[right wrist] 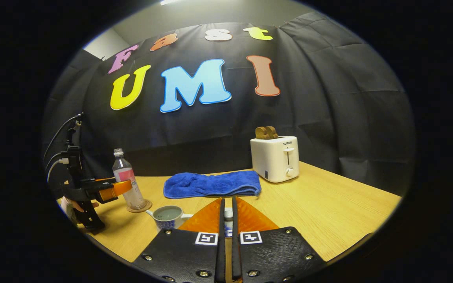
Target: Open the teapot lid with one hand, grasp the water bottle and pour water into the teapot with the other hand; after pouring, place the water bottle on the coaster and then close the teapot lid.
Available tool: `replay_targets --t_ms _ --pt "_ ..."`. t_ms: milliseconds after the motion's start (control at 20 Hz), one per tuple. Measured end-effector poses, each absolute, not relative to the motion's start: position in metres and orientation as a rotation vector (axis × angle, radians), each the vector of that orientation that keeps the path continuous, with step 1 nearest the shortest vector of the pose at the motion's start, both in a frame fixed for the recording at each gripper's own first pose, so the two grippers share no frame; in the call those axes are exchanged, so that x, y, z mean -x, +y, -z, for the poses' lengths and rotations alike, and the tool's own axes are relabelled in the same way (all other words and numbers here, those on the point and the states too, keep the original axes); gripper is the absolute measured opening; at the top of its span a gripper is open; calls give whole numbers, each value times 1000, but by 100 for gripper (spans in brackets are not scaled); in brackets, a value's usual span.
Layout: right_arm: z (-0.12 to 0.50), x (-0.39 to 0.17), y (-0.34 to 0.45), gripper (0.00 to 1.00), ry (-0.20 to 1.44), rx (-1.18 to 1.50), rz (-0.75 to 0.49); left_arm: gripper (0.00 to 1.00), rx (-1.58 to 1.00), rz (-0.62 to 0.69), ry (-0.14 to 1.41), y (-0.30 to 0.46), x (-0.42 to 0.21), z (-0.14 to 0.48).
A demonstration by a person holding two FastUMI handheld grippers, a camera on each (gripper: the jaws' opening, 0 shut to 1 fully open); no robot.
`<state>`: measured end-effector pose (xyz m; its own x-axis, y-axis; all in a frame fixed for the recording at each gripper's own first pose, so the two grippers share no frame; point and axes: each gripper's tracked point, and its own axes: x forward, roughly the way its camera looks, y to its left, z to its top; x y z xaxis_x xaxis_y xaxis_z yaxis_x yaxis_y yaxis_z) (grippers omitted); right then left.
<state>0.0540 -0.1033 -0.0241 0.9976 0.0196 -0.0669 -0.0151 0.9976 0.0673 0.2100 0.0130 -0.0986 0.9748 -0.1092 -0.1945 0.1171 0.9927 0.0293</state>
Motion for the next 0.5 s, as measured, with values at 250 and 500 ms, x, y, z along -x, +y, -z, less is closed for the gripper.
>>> replay_targets --t_ms 250,500 --pt "-1 -64 -68 6 36 -19 -81 100 -33 113 184 23 -191 92" --pt "-6 -79 -33 6 43 -11 -136 100 -38 133 179 20 -183 94"
